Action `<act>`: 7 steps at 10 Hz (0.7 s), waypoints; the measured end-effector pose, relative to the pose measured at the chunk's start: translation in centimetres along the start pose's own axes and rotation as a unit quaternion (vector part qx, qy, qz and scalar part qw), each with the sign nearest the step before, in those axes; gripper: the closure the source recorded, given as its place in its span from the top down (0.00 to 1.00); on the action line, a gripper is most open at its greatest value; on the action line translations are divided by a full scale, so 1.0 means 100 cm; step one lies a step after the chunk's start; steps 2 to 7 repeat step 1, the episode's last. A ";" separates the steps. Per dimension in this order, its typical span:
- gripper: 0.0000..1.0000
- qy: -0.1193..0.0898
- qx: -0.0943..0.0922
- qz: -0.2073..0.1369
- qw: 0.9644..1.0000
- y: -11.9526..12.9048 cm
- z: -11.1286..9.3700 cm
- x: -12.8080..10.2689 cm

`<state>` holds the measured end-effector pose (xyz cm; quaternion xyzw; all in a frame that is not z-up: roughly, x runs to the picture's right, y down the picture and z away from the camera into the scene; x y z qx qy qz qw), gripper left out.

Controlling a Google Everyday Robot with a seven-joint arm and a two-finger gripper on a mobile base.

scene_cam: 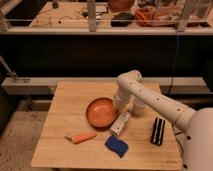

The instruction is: Drag the ceramic bowl in a circle

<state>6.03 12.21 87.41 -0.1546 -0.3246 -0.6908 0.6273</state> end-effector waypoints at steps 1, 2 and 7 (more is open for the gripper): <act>0.00 -0.009 -0.003 -0.034 0.999 -0.024 0.007 -0.004; 0.00 -0.009 -0.003 -0.034 0.999 -0.024 0.007 -0.004; 0.00 -0.009 -0.003 -0.034 0.999 -0.024 0.007 -0.004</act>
